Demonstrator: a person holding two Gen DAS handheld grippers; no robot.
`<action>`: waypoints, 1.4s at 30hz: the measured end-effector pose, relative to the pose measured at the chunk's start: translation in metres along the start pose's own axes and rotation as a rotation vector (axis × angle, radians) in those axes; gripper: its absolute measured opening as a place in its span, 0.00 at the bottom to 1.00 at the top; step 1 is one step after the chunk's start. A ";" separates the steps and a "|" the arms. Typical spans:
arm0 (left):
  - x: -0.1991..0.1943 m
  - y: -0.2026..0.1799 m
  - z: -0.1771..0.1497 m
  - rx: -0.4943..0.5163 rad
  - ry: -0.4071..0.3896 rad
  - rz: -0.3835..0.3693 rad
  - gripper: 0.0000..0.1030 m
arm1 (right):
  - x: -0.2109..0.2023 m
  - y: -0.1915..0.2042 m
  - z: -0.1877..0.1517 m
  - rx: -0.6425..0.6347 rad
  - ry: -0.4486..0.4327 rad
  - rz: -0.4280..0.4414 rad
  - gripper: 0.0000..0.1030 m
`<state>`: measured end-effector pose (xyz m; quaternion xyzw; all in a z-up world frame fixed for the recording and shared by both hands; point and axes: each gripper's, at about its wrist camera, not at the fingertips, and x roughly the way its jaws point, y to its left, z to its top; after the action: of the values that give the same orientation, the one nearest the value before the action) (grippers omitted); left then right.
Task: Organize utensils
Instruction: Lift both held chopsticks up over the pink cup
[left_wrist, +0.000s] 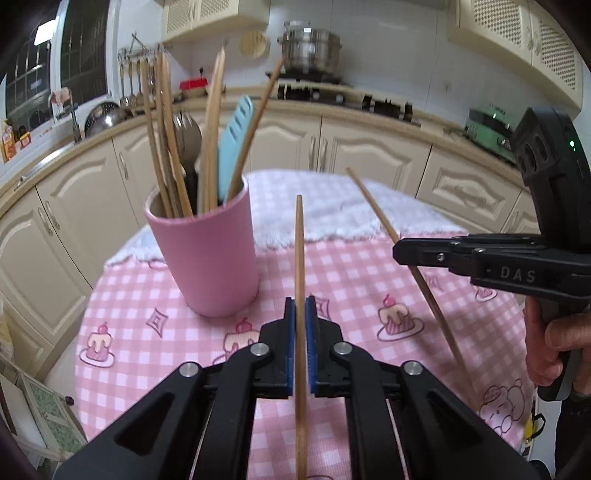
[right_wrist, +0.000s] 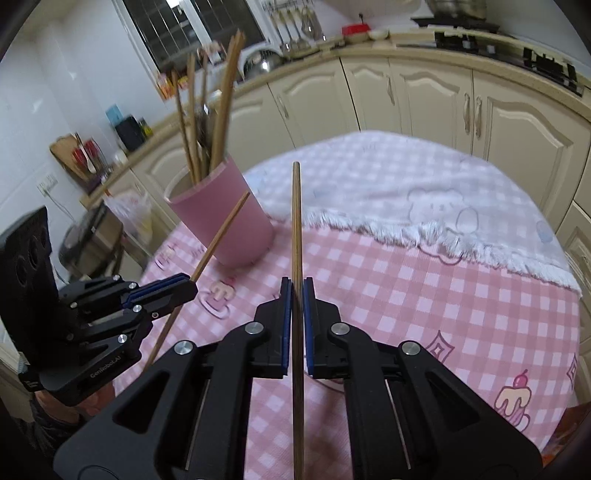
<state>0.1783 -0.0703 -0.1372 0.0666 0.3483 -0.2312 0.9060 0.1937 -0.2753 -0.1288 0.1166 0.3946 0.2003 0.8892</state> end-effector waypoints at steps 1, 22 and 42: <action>-0.004 0.000 0.001 -0.001 -0.018 0.001 0.05 | -0.005 0.001 0.001 0.000 -0.018 0.010 0.06; -0.096 0.045 0.066 -0.116 -0.492 0.095 0.05 | -0.060 0.061 0.077 -0.111 -0.280 0.137 0.06; -0.096 0.073 0.145 -0.185 -0.762 0.048 0.05 | -0.071 0.112 0.183 -0.213 -0.409 0.148 0.06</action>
<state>0.2366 -0.0112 0.0315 -0.0979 0.0047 -0.1860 0.9777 0.2578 -0.2161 0.0795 0.0887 0.1734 0.2776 0.9407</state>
